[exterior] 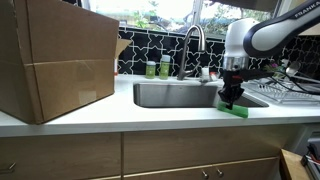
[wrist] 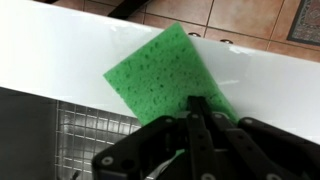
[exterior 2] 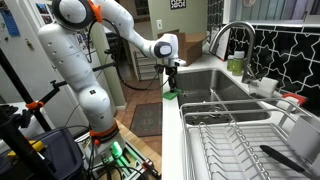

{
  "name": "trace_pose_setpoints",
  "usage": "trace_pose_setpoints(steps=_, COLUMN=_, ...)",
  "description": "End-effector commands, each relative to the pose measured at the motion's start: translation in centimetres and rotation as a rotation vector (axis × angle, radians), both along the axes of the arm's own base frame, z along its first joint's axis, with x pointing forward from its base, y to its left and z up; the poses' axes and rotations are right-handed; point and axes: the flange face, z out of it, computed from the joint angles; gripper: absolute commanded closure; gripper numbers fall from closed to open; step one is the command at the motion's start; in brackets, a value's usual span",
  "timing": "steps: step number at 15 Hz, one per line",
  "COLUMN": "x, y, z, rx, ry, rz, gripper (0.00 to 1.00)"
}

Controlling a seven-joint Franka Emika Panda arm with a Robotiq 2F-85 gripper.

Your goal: Close the tap using the faucet, pick remove the blue sponge from the sink and use it to wipe the front edge of the sink

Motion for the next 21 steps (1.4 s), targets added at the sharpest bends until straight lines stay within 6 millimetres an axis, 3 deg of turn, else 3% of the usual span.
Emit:
trace_pose_setpoints(steps=1, x=-4.3, y=-2.2, z=-2.0, rx=-0.054, ry=0.047, rz=-0.078, gripper=0.96)
trace_pose_setpoints(steps=5, x=-6.9, y=-4.1, z=-2.2, rx=-0.091, ry=0.044, rz=-0.15, gripper=0.96)
trace_pose_setpoints(steps=9, x=-7.9, y=-5.1, z=-2.1, rx=-0.041, ry=0.021, rz=-0.174, gripper=0.96)
trace_pose_setpoints(steps=16, x=-6.1, y=-3.7, z=-1.9, rx=0.129, ry=-0.016, rz=-0.133, gripper=0.96)
trace_pose_setpoints(steps=21, x=-4.4, y=-3.4, z=-1.7, rx=0.136, ry=-0.043, rz=-0.093, gripper=0.96)
